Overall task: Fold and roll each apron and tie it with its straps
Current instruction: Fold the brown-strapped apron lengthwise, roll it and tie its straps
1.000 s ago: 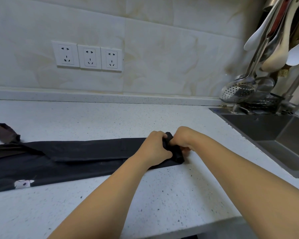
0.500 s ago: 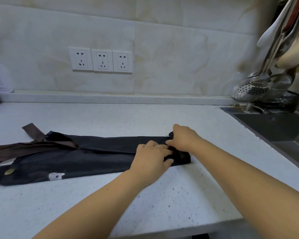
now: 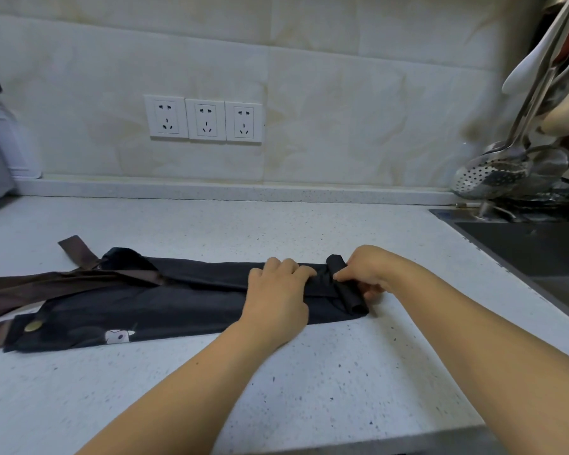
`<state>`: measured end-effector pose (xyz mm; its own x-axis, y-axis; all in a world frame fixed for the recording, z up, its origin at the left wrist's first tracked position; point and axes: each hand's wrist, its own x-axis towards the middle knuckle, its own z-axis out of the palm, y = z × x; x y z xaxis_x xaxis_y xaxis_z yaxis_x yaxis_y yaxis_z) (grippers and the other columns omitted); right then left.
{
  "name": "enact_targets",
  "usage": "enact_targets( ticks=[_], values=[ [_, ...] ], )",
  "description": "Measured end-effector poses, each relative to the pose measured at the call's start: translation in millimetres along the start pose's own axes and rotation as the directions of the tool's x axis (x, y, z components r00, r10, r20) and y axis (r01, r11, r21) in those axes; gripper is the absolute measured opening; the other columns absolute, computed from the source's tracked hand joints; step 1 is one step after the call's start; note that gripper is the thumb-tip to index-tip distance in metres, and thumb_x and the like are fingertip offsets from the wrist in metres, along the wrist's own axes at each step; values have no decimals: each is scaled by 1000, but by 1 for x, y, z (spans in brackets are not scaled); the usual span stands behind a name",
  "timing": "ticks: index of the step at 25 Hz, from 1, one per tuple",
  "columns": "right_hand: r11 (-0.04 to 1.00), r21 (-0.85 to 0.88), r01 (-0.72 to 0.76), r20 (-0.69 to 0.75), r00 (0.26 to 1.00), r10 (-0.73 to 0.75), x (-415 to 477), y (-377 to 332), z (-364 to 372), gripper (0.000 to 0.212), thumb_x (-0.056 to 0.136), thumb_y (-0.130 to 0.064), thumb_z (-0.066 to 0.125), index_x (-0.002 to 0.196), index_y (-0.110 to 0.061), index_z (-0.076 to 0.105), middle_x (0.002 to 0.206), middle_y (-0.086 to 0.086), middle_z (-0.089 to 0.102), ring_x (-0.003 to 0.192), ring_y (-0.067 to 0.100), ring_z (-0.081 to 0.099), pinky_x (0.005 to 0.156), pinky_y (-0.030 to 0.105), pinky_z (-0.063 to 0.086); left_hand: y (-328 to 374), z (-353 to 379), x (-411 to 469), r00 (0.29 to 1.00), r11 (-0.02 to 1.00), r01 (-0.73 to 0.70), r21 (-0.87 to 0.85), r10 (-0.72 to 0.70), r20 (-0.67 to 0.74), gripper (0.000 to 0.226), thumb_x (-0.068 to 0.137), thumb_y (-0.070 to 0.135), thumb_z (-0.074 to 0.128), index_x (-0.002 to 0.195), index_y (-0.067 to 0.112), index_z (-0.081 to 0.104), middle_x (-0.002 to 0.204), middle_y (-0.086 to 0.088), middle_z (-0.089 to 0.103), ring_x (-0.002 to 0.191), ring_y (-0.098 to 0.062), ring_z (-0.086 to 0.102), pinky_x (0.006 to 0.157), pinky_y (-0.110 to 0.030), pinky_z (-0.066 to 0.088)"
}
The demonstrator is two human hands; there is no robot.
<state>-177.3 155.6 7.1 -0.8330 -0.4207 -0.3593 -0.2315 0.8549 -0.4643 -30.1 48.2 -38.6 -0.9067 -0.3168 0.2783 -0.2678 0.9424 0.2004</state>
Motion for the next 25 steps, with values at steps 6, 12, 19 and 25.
enact_targets(
  ticks=[6,12,19,25],
  values=[
    [997,-78,7,-22,1000,-9,-2,-6,3,25,89,-28,65,84,-5,58,70,10,60,54,24,56,62,31,51,-4,2,2,998,993,-13,114,21,-67,34,93,14,48,118,33,62,110,8,56,100,-18,48,79,-30,27],
    [887,-451,100,-155,970,-188,-15,-27,11,12,88,-15,58,91,-11,47,77,0,49,62,15,46,50,25,34,-3,2,-4,993,988,-115,-99,118,25,25,93,34,48,111,27,64,109,8,54,101,-15,49,82,-31,44],
    [834,-496,240,-98,940,-328,-22,-25,15,21,97,-27,51,107,-8,55,106,12,60,81,23,52,65,32,45,-8,12,0,980,976,-196,-96,198,17,55,74,78,54,98,29,57,98,12,49,90,-11,43,72,-29,39],
    [975,-26,220,-101,970,-222,-19,-10,11,24,89,-22,64,107,-16,51,91,7,58,72,21,53,60,29,45,-18,8,8,971,965,-233,-117,238,27,49,79,72,57,105,30,64,108,14,56,97,-12,47,82,-35,43]
  ],
)
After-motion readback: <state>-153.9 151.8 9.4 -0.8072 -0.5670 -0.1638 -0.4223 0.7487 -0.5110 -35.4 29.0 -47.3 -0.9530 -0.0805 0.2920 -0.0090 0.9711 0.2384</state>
